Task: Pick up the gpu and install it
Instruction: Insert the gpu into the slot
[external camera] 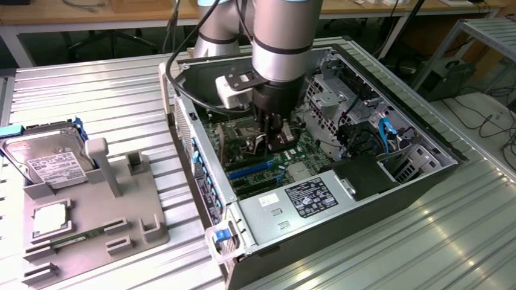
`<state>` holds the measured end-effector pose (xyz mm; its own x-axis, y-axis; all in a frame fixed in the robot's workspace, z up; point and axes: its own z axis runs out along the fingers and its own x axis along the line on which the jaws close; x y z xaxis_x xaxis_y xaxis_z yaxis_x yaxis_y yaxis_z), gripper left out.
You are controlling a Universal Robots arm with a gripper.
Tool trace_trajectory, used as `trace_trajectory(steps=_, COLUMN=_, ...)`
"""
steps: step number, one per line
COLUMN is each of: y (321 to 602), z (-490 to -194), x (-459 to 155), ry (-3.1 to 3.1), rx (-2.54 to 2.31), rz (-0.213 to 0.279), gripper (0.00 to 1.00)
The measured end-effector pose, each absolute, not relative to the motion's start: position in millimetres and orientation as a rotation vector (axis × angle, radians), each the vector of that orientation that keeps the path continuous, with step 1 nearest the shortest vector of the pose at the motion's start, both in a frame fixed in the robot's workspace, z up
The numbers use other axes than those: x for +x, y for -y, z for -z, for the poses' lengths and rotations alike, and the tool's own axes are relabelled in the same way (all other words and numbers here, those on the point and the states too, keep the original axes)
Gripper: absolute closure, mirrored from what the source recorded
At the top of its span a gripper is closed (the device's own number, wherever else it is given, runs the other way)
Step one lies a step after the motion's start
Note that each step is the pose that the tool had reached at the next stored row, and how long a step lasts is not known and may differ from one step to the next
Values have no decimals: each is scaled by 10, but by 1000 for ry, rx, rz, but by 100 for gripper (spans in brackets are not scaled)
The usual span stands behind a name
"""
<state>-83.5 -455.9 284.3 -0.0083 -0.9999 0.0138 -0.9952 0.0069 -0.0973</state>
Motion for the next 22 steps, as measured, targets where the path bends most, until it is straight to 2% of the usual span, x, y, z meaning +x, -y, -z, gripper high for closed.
trace_trajectory(steps=12, y=4565, z=-2629, x=-901, ry=-2186, rx=-2170, rz=121, gripper=72)
trace_trajectory(steps=22, y=4574, z=-2595, x=-954, ry=-2185, rx=-2169, rz=118, gripper=72)
